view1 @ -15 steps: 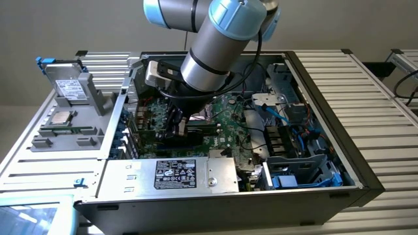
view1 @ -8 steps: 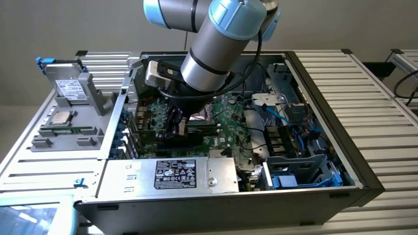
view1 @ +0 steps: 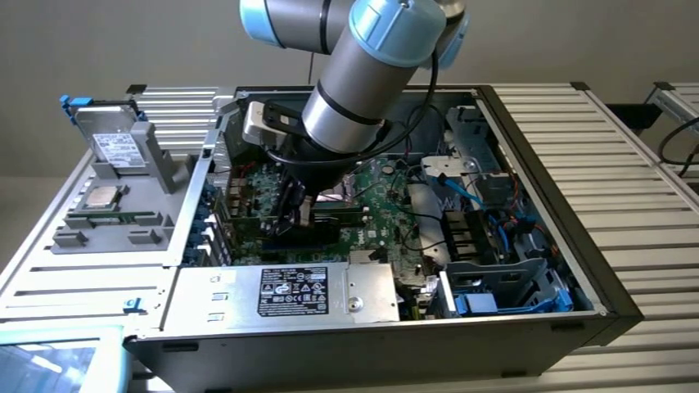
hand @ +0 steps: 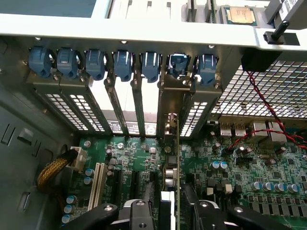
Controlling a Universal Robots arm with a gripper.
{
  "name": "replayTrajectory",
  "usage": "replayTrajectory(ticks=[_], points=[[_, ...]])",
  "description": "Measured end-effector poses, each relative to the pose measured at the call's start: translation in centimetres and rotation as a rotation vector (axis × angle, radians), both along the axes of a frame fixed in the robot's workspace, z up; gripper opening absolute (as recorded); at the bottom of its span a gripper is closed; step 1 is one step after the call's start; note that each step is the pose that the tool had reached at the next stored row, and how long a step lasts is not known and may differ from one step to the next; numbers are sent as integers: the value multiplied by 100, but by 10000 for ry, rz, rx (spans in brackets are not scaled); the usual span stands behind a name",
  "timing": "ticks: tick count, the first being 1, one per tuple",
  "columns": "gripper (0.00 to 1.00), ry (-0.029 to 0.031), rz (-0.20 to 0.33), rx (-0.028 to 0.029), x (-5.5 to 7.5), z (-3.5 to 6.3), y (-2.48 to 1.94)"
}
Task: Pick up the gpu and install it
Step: 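Insert the gpu into the slot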
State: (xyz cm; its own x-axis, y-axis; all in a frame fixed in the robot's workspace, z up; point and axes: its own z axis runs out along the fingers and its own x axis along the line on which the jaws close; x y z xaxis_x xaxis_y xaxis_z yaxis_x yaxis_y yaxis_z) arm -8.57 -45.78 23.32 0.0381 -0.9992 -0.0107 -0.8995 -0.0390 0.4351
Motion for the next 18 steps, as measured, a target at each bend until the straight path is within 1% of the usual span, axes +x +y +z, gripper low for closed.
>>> replayTrajectory(ticks=[1, 3, 4, 7, 11, 15, 17, 18], points=[[44, 1, -1, -1, 0, 0, 0], [44, 1, 0, -1, 0, 1, 0], [44, 0, -1, 0, 0, 28, 0], [44, 1, -2, -1, 3, 159, 0], [44, 1, 0, -2, 33, 242, 1], [44, 0, 0, -1, 68, 346, 7], [42, 0, -1, 2, 70, 374, 18], [35, 1, -1, -1, 71, 378, 22]])
